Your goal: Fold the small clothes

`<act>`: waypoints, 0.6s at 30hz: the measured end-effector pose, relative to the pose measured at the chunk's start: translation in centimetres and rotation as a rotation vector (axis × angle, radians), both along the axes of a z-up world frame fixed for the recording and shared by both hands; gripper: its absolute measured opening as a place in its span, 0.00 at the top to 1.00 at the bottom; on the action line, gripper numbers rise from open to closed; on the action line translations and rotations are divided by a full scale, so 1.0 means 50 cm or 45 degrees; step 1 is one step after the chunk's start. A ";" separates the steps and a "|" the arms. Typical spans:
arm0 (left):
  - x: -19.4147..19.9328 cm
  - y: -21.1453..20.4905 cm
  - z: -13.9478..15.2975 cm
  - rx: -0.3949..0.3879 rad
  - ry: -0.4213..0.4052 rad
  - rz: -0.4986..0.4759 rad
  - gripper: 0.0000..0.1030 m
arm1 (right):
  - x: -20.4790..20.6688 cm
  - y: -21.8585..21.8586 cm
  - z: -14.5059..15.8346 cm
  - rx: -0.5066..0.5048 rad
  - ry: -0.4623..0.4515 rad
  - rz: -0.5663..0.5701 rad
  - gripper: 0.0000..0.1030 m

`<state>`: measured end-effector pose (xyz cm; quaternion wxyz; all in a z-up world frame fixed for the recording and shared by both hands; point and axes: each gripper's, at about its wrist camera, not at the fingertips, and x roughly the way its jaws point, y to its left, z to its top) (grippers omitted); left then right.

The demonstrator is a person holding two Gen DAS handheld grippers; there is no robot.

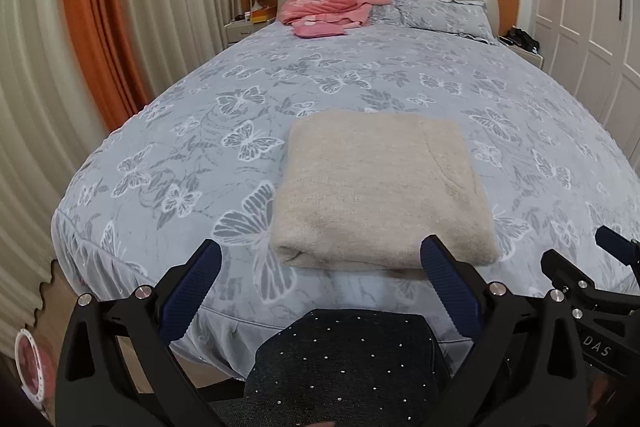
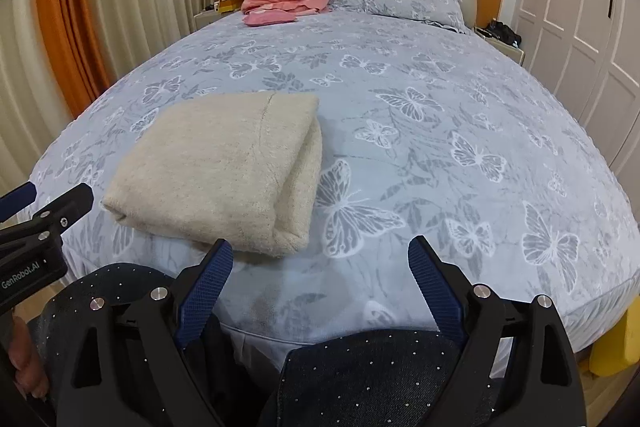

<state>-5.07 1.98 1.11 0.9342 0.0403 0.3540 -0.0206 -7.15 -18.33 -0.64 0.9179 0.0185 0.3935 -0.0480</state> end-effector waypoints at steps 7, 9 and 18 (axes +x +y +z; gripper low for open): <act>0.005 0.002 -0.004 -0.031 0.036 -0.026 0.05 | -0.001 0.001 0.000 0.018 0.005 -0.016 0.16; 0.009 0.002 -0.005 -0.017 0.051 -0.010 0.05 | -0.002 0.002 0.002 0.020 0.004 -0.021 0.16; -0.005 -0.005 0.008 0.004 -0.014 -0.018 0.05 | -0.002 0.001 0.001 0.019 0.004 -0.020 0.16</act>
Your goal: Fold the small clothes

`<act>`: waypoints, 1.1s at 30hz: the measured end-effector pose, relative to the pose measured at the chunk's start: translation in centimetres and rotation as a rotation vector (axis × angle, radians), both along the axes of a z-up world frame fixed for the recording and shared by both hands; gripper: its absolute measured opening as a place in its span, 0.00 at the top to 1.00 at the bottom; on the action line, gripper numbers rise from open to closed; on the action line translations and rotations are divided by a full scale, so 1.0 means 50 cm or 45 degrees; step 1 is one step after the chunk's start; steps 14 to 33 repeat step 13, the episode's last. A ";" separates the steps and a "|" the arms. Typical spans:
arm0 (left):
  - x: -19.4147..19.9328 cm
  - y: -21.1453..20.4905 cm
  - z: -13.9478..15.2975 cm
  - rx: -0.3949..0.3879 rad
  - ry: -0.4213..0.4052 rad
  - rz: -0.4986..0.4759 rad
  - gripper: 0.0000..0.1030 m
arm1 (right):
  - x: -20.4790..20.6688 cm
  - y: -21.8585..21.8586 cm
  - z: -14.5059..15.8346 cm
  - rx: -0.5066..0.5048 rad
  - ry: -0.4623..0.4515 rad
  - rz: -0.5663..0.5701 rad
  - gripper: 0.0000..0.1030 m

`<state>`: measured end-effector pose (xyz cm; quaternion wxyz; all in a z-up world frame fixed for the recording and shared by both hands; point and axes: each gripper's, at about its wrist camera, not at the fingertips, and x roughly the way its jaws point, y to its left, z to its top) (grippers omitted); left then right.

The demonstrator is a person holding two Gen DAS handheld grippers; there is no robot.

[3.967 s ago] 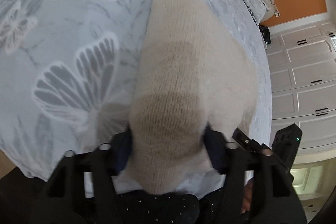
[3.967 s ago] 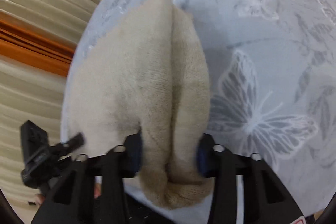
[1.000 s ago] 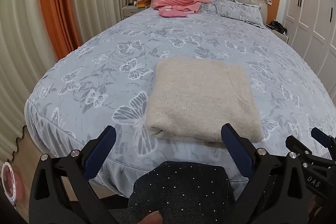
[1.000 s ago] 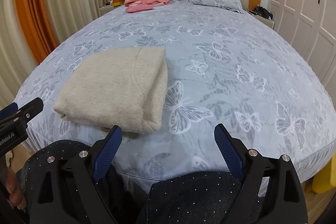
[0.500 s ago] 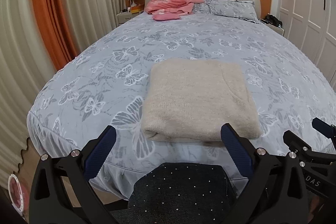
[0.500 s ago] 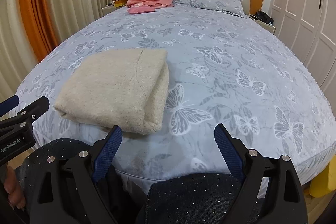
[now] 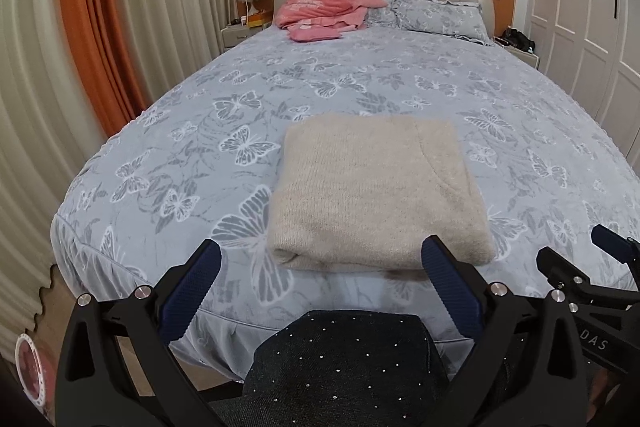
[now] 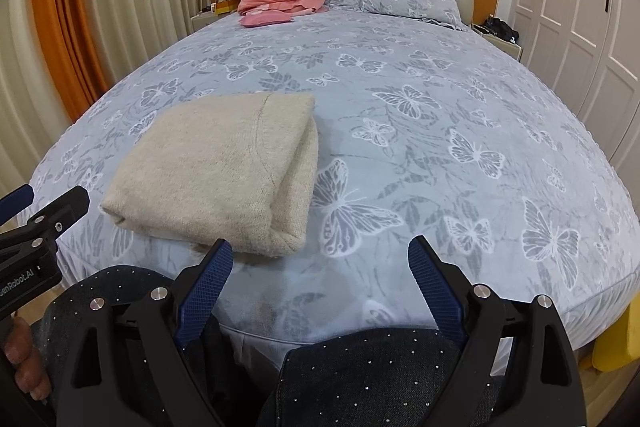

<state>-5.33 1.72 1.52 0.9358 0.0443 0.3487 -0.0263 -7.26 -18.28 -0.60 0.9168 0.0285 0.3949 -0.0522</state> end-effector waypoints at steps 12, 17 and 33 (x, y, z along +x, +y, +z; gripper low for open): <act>0.002 -0.010 -0.002 0.071 0.006 0.018 0.05 | -0.001 0.003 0.005 -0.006 -0.006 -0.001 0.16; 0.002 -0.010 -0.003 0.072 0.006 0.024 0.05 | -0.001 0.003 0.003 -0.005 -0.006 -0.001 0.16; 0.002 -0.010 -0.003 0.072 0.006 0.024 0.05 | -0.001 0.003 0.003 -0.005 -0.006 -0.001 0.16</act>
